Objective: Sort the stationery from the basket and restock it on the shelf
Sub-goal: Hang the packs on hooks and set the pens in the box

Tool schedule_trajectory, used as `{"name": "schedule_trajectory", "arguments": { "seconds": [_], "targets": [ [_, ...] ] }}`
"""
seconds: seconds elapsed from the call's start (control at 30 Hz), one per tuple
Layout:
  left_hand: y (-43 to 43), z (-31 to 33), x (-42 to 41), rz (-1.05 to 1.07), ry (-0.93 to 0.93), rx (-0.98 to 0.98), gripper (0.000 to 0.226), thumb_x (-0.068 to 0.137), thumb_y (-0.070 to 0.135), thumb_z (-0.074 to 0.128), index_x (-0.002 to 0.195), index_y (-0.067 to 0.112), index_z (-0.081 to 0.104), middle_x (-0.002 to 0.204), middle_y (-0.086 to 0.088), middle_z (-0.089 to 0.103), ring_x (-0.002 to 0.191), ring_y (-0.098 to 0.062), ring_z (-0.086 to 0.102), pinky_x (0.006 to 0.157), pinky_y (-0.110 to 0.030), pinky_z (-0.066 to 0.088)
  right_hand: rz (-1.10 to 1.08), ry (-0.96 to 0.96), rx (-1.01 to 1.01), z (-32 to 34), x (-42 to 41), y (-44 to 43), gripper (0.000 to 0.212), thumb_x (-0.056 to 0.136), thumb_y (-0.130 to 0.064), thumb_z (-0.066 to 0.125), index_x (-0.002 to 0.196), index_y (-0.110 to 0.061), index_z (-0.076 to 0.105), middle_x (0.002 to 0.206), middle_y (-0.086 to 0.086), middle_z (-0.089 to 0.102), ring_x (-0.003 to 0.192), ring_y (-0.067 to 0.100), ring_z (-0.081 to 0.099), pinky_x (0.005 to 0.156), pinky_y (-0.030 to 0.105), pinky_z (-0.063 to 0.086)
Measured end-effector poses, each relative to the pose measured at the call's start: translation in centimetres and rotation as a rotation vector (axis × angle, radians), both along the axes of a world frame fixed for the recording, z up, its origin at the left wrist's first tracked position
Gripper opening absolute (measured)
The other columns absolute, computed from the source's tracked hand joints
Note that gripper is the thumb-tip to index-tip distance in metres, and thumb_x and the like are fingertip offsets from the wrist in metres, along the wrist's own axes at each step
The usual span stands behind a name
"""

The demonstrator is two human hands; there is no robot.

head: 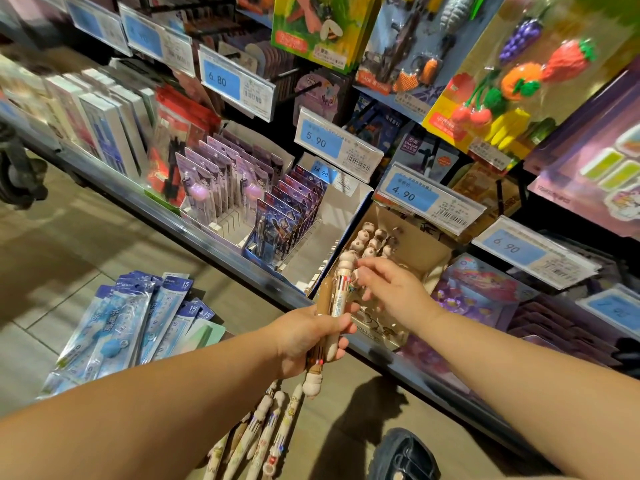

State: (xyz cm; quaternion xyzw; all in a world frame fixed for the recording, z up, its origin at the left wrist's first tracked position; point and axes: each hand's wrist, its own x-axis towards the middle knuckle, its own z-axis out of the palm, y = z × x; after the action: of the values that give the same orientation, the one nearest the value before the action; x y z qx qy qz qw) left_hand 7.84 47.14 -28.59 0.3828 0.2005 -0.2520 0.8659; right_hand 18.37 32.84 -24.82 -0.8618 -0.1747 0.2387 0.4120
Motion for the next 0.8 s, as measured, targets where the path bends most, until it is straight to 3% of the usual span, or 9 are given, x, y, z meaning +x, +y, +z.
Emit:
{"name": "schedule_trajectory", "arguments": {
  "seconds": [0.1,0.2,0.33,0.47,0.53,0.63,0.8],
  "targets": [
    [-0.4,0.2,0.0,-0.051,-0.010,0.010,0.036,0.095,0.010,0.057,0.131,0.007,0.052,0.073,0.000,0.066,0.059,-0.009,0.057,0.058,-0.022,0.054,0.054,0.149,0.042,0.1,-0.6,0.4,0.030,0.095,-0.022,0.060,0.125,-0.022,0.054,0.081,-0.001,0.066,0.063,0.005,0.064,0.053,0.015,0.044],
    [-0.6,0.3,-0.1,-0.105,-0.023,0.019,0.030,0.096,0.011,0.056,0.125,0.012,0.057,0.074,0.000,0.064,0.060,-0.010,0.055,0.057,-0.022,0.052,0.005,0.232,0.152,0.1,-0.6,0.3,0.022,0.095,-0.013,0.059,0.111,-0.027,0.054,0.086,-0.003,0.068,0.067,0.001,0.066,0.056,0.015,0.048],
    [-0.7,0.1,0.2,-0.084,0.051,0.069,0.043,0.094,0.029,0.060,0.131,0.010,0.049,0.081,-0.003,0.070,0.058,-0.012,0.060,0.046,-0.021,0.049,-0.133,0.165,0.163,0.0,0.5,-0.2,0.022,0.094,-0.017,0.061,0.114,-0.019,0.053,0.083,0.002,0.061,0.058,0.003,0.056,0.047,0.018,0.041],
    [-0.4,-0.4,-0.2,-0.107,0.127,0.338,0.047,0.092,0.054,0.053,0.111,0.011,0.056,0.068,0.001,0.057,0.044,-0.006,0.040,0.040,-0.017,0.036,-0.366,-0.029,0.119,0.8,1.5,-1.5,0.020,0.094,-0.021,0.060,0.107,-0.008,0.052,0.072,0.002,0.058,0.046,0.000,0.052,0.041,0.011,0.039],
    [-0.4,-0.8,-0.2,-0.066,0.179,0.361,0.048,0.091,0.058,0.053,0.104,0.012,0.055,0.065,0.001,0.048,0.045,-0.006,0.036,0.041,-0.018,0.033,-0.385,-0.145,0.050,0.9,1.6,-2.2,0.025,0.093,-0.024,0.062,0.107,-0.004,0.052,0.072,0.001,0.057,0.056,0.005,0.054,0.046,0.009,0.038],
    [-0.4,-0.9,0.0,-0.016,0.217,0.314,0.034,0.098,0.049,0.050,0.098,0.015,0.050,0.070,-0.004,0.047,0.050,-0.011,0.040,0.046,-0.022,0.036,-0.302,-0.252,-0.104,0.8,1.2,-2.4,0.030,0.094,-0.026,0.060,0.114,-0.009,0.046,0.086,0.003,0.057,0.076,0.017,0.053,0.067,0.019,0.035],
    [-0.3,-1.1,0.3,0.000,0.247,0.192,0.019,0.102,0.026,0.031,0.102,0.011,0.043,0.071,-0.007,0.047,0.054,-0.014,0.045,0.050,-0.026,0.041,-0.146,-0.284,-0.282,-0.6,1.4,-2.1,0.029,0.094,-0.026,0.059,0.118,-0.015,0.046,0.094,0.001,0.056,0.087,0.019,0.052,0.069,0.020,0.033]
  ]
}}
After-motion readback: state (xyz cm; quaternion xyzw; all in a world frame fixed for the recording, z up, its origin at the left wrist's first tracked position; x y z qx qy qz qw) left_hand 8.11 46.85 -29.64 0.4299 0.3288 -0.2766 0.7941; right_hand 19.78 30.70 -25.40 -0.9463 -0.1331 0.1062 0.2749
